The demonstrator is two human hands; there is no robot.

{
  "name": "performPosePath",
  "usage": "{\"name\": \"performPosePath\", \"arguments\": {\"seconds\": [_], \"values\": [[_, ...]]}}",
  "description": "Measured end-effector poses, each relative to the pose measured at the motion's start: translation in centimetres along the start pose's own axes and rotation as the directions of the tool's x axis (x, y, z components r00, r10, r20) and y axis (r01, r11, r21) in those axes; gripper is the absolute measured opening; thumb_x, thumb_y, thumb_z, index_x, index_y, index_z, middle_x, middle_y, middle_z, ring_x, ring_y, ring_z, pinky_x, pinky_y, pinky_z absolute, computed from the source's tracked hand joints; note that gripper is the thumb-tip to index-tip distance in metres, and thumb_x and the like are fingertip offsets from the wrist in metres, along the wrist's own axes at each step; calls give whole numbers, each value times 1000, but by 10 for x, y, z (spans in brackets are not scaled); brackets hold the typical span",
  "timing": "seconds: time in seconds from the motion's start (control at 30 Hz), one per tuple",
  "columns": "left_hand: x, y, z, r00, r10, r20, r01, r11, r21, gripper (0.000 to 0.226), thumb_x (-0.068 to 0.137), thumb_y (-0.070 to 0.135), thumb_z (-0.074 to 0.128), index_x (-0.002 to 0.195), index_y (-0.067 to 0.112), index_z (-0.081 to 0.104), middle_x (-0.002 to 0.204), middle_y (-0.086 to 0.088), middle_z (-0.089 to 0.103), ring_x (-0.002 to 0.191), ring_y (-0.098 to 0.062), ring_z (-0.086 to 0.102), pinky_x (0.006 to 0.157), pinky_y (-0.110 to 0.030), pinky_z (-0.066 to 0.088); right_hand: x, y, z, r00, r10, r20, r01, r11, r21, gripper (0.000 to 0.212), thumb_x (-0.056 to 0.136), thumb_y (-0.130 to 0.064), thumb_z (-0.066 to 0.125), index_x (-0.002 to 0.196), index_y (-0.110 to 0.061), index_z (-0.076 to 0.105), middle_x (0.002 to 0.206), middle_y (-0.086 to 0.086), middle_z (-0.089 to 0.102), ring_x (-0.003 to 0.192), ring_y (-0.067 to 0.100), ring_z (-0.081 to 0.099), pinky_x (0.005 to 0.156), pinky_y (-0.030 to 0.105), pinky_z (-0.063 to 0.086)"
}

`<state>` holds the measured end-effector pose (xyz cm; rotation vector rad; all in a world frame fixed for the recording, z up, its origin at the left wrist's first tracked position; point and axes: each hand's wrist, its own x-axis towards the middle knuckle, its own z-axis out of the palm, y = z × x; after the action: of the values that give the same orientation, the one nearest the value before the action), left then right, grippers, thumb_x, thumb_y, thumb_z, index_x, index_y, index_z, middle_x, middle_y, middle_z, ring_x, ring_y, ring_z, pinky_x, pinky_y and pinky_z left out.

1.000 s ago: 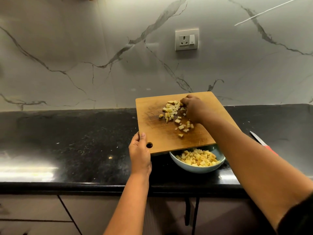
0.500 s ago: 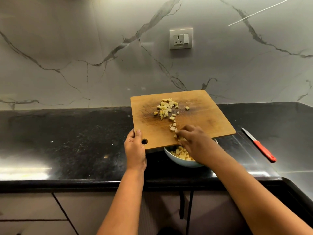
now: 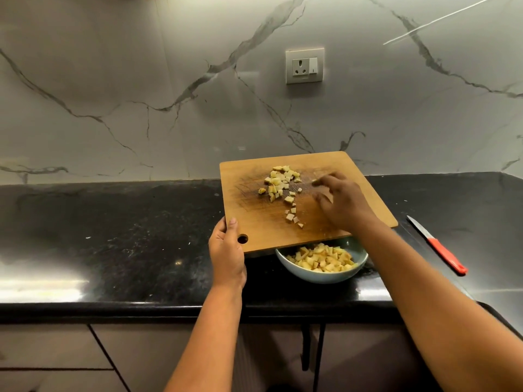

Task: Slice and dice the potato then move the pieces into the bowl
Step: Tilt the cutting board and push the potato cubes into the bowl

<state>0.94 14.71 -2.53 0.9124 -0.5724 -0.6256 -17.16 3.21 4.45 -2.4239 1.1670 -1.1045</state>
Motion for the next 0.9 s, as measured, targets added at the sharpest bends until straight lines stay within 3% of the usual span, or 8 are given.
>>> {"name": "performPosePath", "arguments": {"seconds": [0.07,0.13,0.3,0.57,0.77,0.9], "values": [[1,0,0,1000,5,2,-5,1000,-2,24,104,15,44,112,10,66,93,1,70,78,-8,66,65,-21,54,23,-3,6,996,60,62,-48,983,-177,46,95,-29,59,136,-13,50,135,7,46,124,25,45,103,33,38],[1,0,-1,1000,4,5,-4,1000,-1,23,104,15,44,111,11,66,94,1,71,80,-9,65,67,-24,54,32,-9,12,990,74,118,-38,958,-284,48,97,-35,53,139,-14,46,135,8,44,125,25,42,104,35,37],[2,-1,-1,1000,6,-2,-6,1000,13,24,104,16,44,111,11,67,92,0,69,79,-11,62,69,-25,50,16,-26,29,995,-61,79,72,988,-139,32,101,-29,46,123,-11,61,117,4,54,105,18,50,83,24,39],[0,2,0,1000,-25,-9,25,1000,8,23,104,16,44,105,13,67,91,-3,68,82,-19,60,77,-39,49,-36,-33,30,927,-288,239,306,951,-42,20,94,-22,60,112,-18,69,111,-4,56,103,15,49,88,30,47],[0,1,0,1000,-21,-14,22,1000,20,24,104,16,44,105,14,68,95,-5,67,88,-22,58,80,-39,48,-78,-17,4,936,-244,254,254,967,-9,15,88,-9,68,99,-13,77,100,-3,68,92,12,61,83,33,53],[1,1,1,1000,-22,-19,23,999,26,24,103,16,44,104,15,68,101,-8,66,96,-27,56,86,-44,45,-91,-9,-14,935,-105,338,121,992,-28,34,92,0,57,113,-21,73,113,-7,68,102,7,62,94,26,50]]}}
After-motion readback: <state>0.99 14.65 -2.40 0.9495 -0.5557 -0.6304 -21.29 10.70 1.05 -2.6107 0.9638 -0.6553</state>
